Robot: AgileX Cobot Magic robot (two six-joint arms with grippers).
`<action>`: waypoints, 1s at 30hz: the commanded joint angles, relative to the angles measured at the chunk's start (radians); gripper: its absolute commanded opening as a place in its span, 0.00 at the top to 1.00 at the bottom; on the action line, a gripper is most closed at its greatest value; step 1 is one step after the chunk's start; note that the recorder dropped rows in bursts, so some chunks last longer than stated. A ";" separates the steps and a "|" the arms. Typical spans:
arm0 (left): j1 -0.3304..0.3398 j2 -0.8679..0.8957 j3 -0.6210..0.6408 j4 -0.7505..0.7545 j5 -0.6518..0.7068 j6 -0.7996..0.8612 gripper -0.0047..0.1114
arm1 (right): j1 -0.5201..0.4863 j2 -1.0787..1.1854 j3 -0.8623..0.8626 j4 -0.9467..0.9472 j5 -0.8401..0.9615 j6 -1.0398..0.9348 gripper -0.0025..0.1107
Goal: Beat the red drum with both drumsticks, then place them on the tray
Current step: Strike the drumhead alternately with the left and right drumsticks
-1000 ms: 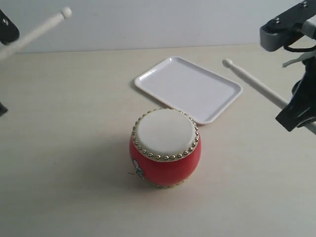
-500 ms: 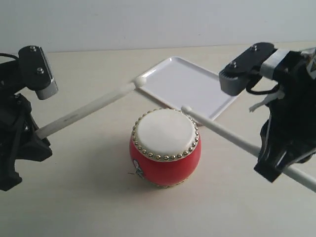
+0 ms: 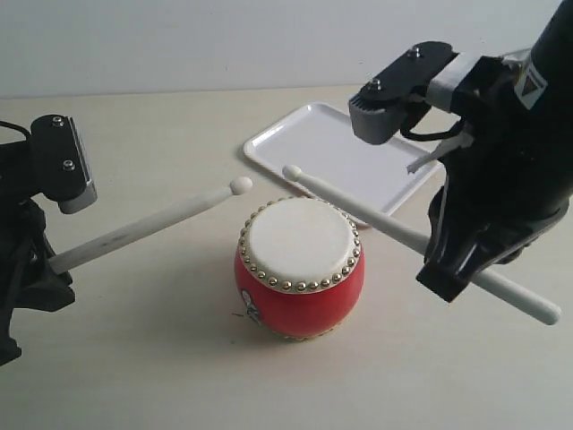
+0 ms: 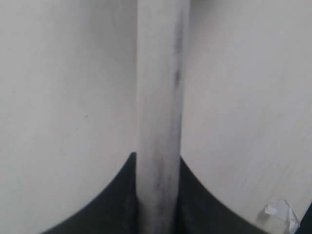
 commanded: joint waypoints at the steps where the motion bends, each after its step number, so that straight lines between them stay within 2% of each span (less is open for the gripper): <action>1: -0.005 -0.008 0.004 0.005 -0.017 -0.019 0.96 | 0.004 0.013 0.008 -0.009 -0.004 0.019 0.98; 6: -0.013 -0.013 0.015 -0.024 -0.017 -0.015 0.96 | 0.004 -0.040 0.102 -0.013 -0.004 0.019 0.98; 9: -0.046 -0.015 0.017 -0.022 -0.017 -0.010 0.96 | 0.004 -0.054 0.142 -0.016 -0.004 0.019 0.98; 21: -0.046 -0.015 0.017 -0.022 -0.017 -0.014 0.96 | 0.004 -0.077 0.062 -0.008 -0.004 0.006 0.98; 30: -0.046 -0.015 0.017 -0.024 -0.021 -0.014 0.96 | 0.004 0.122 0.094 -0.013 -0.004 0.019 0.98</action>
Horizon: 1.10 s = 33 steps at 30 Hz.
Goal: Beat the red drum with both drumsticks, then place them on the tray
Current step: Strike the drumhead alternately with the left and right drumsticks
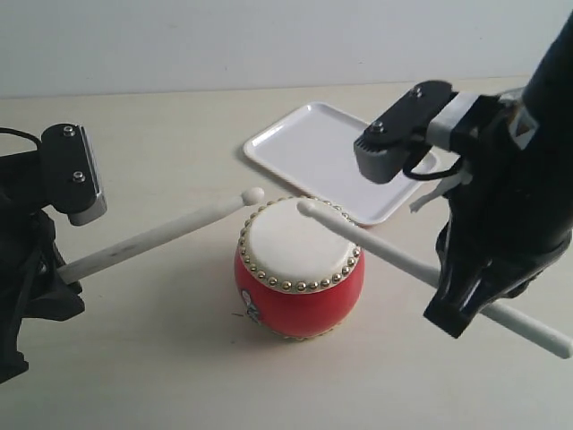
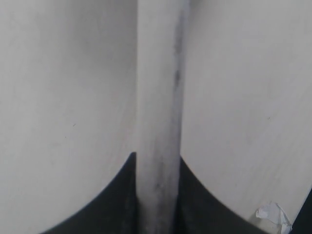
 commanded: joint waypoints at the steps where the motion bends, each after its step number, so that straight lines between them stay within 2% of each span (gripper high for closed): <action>1: -0.005 -0.012 0.001 -0.014 -0.005 -0.006 0.96 | 0.004 0.124 0.023 -0.015 -0.004 0.007 0.98; 6: -0.005 -0.012 0.001 -0.014 0.000 -0.007 0.96 | 0.004 0.124 -0.019 -0.035 -0.004 0.025 0.98; 12: -0.005 -0.007 -0.048 -0.017 0.006 -0.007 0.96 | 0.004 -0.047 -0.137 -0.060 -0.004 0.028 0.98; 15: -0.005 0.019 -0.129 -0.007 0.072 -0.013 0.96 | 0.004 -0.123 -0.174 -0.121 -0.004 0.066 0.98; 20: -0.005 0.143 -0.196 0.109 0.174 -0.101 0.96 | 0.004 -0.193 -0.176 -0.219 -0.004 0.105 0.98; 29: -0.005 0.207 -0.251 0.044 0.140 -0.043 0.96 | 0.004 -0.210 -0.171 -0.256 -0.004 0.105 0.98; 33: -0.022 0.236 -0.226 0.046 0.078 -0.030 0.96 | 0.004 -0.210 -0.171 -0.251 -0.004 0.105 0.98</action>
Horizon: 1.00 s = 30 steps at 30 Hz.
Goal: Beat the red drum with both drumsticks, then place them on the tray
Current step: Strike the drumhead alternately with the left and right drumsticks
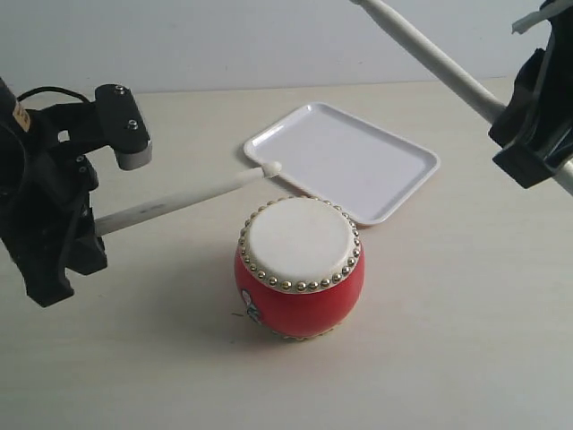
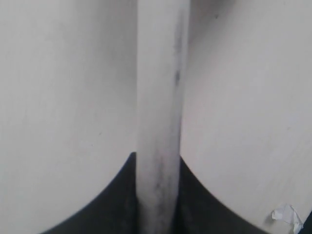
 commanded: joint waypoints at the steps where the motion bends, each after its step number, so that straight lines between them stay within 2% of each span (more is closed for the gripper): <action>1: -0.037 0.042 0.021 0.003 -0.056 0.012 0.96 | 0.004 -0.009 -0.001 -0.004 -0.001 0.004 0.98; 2: -0.069 0.094 0.025 0.028 -0.050 0.005 0.96 | 0.004 -0.009 -0.001 -0.004 -0.001 0.004 0.98; 5: -0.084 0.189 0.025 0.064 -0.056 -0.052 0.96 | 0.004 -0.009 0.017 0.002 -0.001 0.004 0.98; 7: -0.084 0.216 0.023 0.138 0.008 -0.104 0.96 | 0.004 -0.009 0.041 0.001 -0.001 0.004 0.98; 9: -0.084 0.156 -0.001 0.169 0.074 -0.132 0.96 | 0.004 -0.009 0.062 0.029 -0.001 0.004 0.98; 15: -0.084 -0.133 -0.006 0.159 0.030 -0.118 0.96 | 0.004 0.002 0.222 0.111 -0.001 -0.062 0.98; 19: -0.084 -0.170 -0.006 0.119 0.056 -0.118 0.96 | 0.004 0.065 0.223 0.196 -0.001 -0.103 0.98; 30: -0.084 -0.181 0.100 0.108 0.027 -0.131 0.96 | 0.055 0.376 0.226 0.178 -0.001 -0.101 0.98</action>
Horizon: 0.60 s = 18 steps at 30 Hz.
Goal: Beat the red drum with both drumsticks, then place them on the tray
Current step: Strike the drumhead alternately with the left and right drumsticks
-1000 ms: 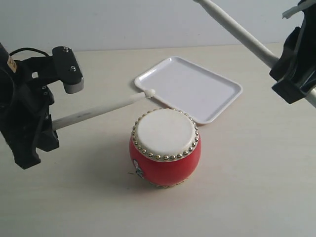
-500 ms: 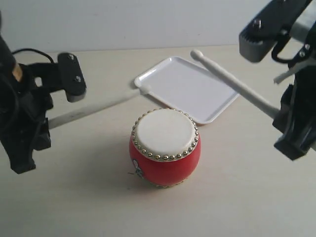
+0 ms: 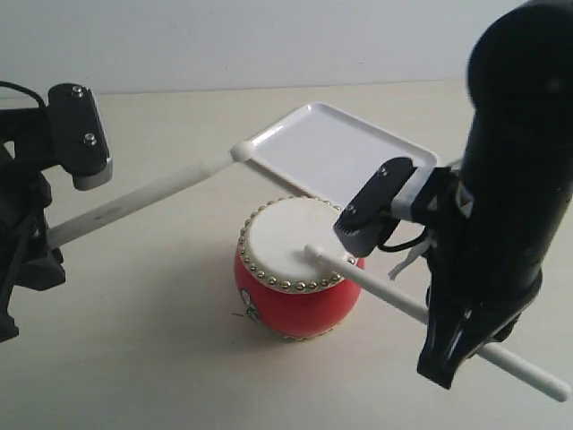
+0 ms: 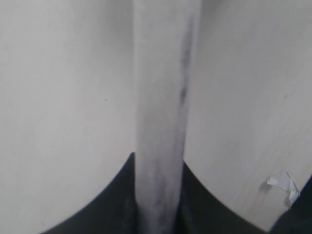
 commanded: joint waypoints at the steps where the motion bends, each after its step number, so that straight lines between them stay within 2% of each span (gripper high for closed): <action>1: -0.005 -0.008 0.022 -0.012 -0.024 -0.019 0.96 | 0.008 0.046 -0.011 -0.013 -0.005 -0.005 0.98; 5: -0.005 -0.012 0.022 -0.012 -0.038 -0.019 0.96 | 0.008 -0.047 -0.075 -0.023 -0.005 0.005 0.98; 11: -0.005 0.013 0.020 -0.025 -0.154 0.005 0.96 | 0.008 -0.274 -0.180 -0.063 -0.005 0.031 0.98; 18: -0.006 0.220 0.020 -0.025 -0.154 0.007 0.96 | 0.008 -0.383 -0.190 -0.108 -0.005 0.056 0.98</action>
